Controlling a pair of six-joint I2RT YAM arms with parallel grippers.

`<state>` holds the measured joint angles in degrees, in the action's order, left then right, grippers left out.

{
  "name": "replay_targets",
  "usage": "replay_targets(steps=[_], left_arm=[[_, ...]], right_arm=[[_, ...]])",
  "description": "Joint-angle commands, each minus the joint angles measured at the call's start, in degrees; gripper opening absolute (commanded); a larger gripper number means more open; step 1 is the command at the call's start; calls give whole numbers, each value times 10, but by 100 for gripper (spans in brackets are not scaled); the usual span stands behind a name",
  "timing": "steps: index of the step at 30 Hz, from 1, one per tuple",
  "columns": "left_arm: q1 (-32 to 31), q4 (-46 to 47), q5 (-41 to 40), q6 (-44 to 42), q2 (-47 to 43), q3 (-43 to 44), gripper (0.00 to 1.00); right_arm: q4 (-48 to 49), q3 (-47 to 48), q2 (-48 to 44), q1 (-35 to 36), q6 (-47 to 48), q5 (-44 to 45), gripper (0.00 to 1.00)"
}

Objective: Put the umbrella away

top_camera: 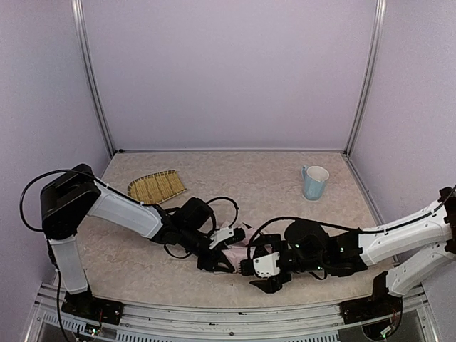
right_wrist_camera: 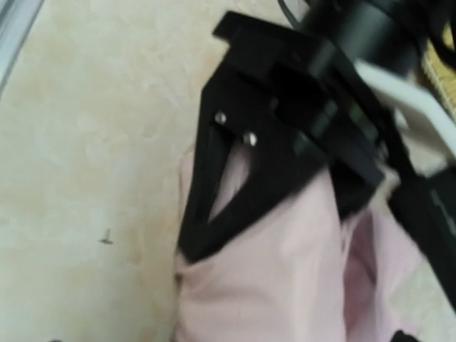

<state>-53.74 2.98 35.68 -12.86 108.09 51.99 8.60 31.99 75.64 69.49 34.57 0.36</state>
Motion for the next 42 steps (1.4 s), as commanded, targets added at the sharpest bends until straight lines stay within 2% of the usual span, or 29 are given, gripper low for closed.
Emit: replay_targets(steps=[1,5,7,9,12,13,16,19,20,21,22,23,26,31,33,36,39,40,42], left_arm=[[-1,-121,42,22,55,-3,9],[-1,-126,53,12,55,0,8],[-1,-130,58,7,57,3,8],[-1,-139,65,-1,60,10,9],[-1,-155,69,-19,67,22,9],[-1,-162,69,-26,70,27,10],[-1,-179,71,-49,66,36,16],[1,-164,53,-68,37,31,34],[3,-149,47,-69,15,27,44],[4,-131,40,-64,-5,20,60],[4,-101,28,-56,-30,9,92],[3,-61,10,-43,-60,-8,98],[-6,73,-61,-24,-175,-93,99],[-37,381,-291,-35,-366,-298,99],[-47,472,-325,-47,-422,-351,99],[-70,459,-309,-103,-467,-377,99],[-118,408,-360,-171,-448,-373,99],[-132,397,-375,-185,-435,-370,97],[-154,380,-403,-214,-401,-361,88]], right_arm=[[67,19,66,12,72,67,98],[83,35,136,4,109,92,98],[72,49,163,-8,100,96,93],[53,63,178,-17,83,89,82],[41,65,182,-19,68,69,48],[41,61,181,-19,65,66,41],[24,60,187,-21,51,77,32],[-17,71,192,-30,25,60,20],[-34,76,193,-34,16,49,18],[-52,81,196,-37,8,39,16],[-69,87,198,-40,-1,38,14],[-87,94,199,-44,-12,14,13],[-144,114,202,-68,-51,-41,10],[-237,170,229,-97,-78,-148,5],[-273,192,242,-110,-86,-196,3],[-328,216,263,-128,-85,-278,4],[-402,251,301,-153,-85,-345,4],[-425,263,316,-162,-86,-371,4],[-463,282,347,-179,-86,-420,5]])
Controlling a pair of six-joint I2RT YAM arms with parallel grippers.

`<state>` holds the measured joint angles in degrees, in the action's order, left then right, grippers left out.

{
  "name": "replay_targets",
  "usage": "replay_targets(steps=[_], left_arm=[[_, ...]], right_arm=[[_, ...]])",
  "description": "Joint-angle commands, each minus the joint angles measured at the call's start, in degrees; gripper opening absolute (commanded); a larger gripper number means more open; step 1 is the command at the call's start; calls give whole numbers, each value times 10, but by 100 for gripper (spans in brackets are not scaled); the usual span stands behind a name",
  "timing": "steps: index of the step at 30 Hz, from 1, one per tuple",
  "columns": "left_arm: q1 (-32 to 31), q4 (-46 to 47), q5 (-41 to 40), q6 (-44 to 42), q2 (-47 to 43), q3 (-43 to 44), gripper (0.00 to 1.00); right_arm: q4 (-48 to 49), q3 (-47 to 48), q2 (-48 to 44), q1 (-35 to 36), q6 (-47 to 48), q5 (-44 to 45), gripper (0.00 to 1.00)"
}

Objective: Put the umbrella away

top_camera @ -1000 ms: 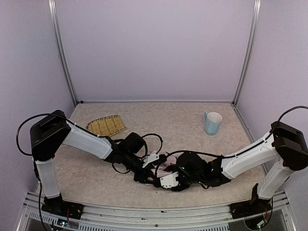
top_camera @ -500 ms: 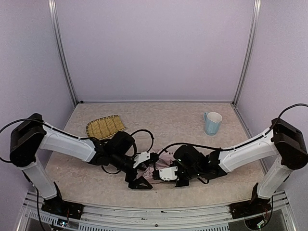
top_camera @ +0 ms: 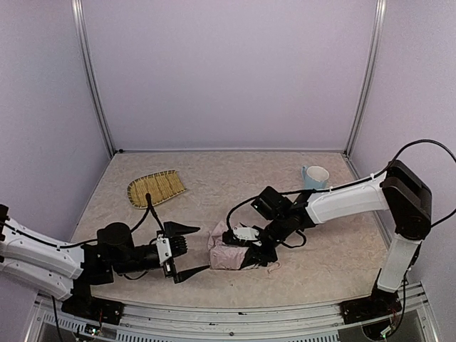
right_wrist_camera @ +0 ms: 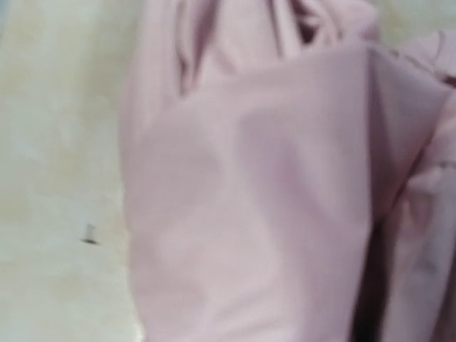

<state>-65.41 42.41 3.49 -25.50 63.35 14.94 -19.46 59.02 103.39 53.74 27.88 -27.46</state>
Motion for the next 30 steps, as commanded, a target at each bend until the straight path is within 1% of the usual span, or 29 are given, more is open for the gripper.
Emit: replay_targets(steps=[1,2,3,6,9,12,14,16,19,21,22,23,24,25,26,27,28,30], left_arm=[[-47,-18,-92,-102,75,14,83],[-51,-19,-101,-123,98,20,80],[-55,-18,-110,-141,125,27,80],[-72,-41,-136,-186,197,75,85],[-79,-59,-133,-228,247,101,89],[-78,-42,-167,-259,284,110,91],[-74,-73,-169,-276,299,126,91],[-64,-112,-161,-282,313,139,89],[-51,-182,-139,-273,324,164,80],[-41,-236,-103,-257,329,187,78],[-36,-256,-84,-251,333,199,75],[-30,-269,-69,-241,338,207,68],[-23,-281,-53,-230,344,217,64],[-20,-296,-35,-221,347,227,57],[-18,-316,-18,-208,351,238,56],[-16,-336,-3,-195,354,250,55],[-14,-360,11,-179,359,263,55],[-2,-406,35,-142,374,283,55]], right_arm=[[-196,19,83,-26,-18,-158,4],[-209,28,95,-27,-14,-168,4],[-221,36,111,-28,-12,-171,4],[-250,60,135,-29,-3,-173,4],[-266,75,152,-33,14,-179,4],[-277,86,166,-38,25,-176,5],[-277,90,173,-42,31,-181,5],[-277,97,180,-43,37,-183,5],[-281,106,187,-47,42,-180,6],[-278,107,185,-49,44,-180,7],[-276,109,184,-49,45,-180,8],[-273,113,183,-50,45,-181,9],[-268,114,181,-50,42,-178,13],[-259,115,179,-50,34,-172,19],[-248,114,175,-53,25,-166,26],[-231,110,164,-59,13,-161,38],[-210,103,153,-65,-2,-157,44],[-165,85,128,-76,-20,-160,52]])
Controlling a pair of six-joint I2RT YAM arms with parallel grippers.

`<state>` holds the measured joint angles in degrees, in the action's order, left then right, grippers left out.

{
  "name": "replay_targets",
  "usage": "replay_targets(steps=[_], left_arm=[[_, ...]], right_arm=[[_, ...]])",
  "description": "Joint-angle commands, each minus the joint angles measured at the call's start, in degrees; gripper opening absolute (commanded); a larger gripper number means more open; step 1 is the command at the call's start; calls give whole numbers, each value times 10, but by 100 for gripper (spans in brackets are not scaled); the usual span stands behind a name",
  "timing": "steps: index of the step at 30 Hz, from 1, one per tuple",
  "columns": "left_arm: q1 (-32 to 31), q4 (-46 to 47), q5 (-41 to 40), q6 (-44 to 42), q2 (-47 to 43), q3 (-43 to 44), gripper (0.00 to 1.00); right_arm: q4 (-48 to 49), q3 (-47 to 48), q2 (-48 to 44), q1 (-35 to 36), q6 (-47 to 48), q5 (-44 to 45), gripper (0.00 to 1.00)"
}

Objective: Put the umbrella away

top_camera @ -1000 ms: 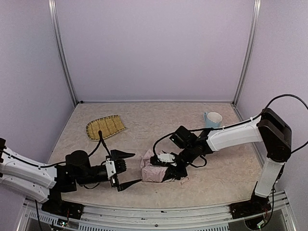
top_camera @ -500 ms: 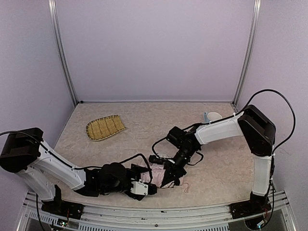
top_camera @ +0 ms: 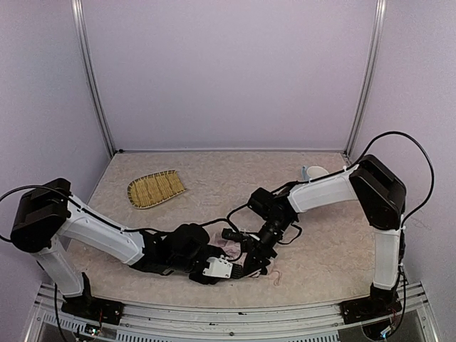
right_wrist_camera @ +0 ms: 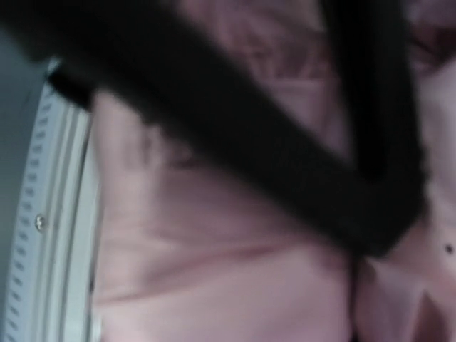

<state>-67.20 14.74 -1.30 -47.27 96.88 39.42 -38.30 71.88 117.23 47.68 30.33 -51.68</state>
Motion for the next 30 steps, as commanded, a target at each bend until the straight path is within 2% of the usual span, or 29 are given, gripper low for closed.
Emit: replay_targets(steps=[1,4,6,8,13,17,20,25,27,28,29,30], left_arm=[[23,-148,90,97,48,46,55],[28,-198,130,145,78,84,46],[33,-230,140,174,101,111,33],[46,-257,151,200,126,139,24],[86,-312,255,236,161,182,12],[103,-321,328,247,160,182,11],[123,-328,390,252,159,182,11],[135,-345,434,263,174,196,11],[136,-355,447,256,182,202,11],[136,-360,452,253,187,204,11],[135,-365,456,253,191,208,10],[136,-371,459,252,196,213,10]], right_arm=[[44,-52,-23,-19,-50,81,54],[82,-73,-57,-22,-67,94,62],[104,-87,-78,-23,-76,102,64],[126,-105,-108,-22,-84,115,66],[206,-175,-223,-22,-107,165,68],[284,-247,-324,-21,-127,225,68],[364,-313,-402,3,-116,310,69],[501,-416,-461,140,2,523,74],[553,-436,-449,172,50,589,80],[572,-436,-436,182,72,613,85],[585,-432,-420,188,89,633,96],[586,-421,-403,192,104,646,99]])
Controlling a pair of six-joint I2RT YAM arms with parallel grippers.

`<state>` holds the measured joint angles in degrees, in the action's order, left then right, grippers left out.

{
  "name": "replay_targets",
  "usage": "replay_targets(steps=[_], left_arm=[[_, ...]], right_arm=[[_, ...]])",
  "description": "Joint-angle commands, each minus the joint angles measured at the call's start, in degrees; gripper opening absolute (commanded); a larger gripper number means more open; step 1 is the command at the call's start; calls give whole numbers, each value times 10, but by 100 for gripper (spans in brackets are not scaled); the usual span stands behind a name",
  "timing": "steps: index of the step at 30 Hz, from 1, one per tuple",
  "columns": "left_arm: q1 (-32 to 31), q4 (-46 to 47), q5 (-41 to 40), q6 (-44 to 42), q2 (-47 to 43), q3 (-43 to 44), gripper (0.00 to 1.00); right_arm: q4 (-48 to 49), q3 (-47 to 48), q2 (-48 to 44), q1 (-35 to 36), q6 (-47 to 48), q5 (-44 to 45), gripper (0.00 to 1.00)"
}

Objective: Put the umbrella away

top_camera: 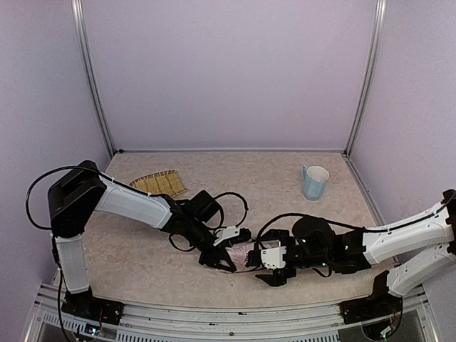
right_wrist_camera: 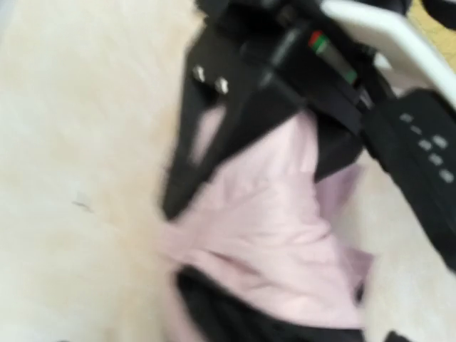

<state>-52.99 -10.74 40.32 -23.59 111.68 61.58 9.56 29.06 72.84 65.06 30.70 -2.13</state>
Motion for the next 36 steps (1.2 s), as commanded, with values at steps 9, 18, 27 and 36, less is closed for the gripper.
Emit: replay_targets(steps=[9,18,27,36], left_arm=[[0,-132,58,3,64,4,8],[3,-156,73,-21,85,22,7],[3,-178,91,-49,93,30,7],[2,-165,55,-58,61,28,43]], right_arm=[[57,46,149,28,143,120,97],[10,57,199,29,102,87,85],[-13,74,237,6,81,91,48],[-55,104,252,-8,56,74,8]])
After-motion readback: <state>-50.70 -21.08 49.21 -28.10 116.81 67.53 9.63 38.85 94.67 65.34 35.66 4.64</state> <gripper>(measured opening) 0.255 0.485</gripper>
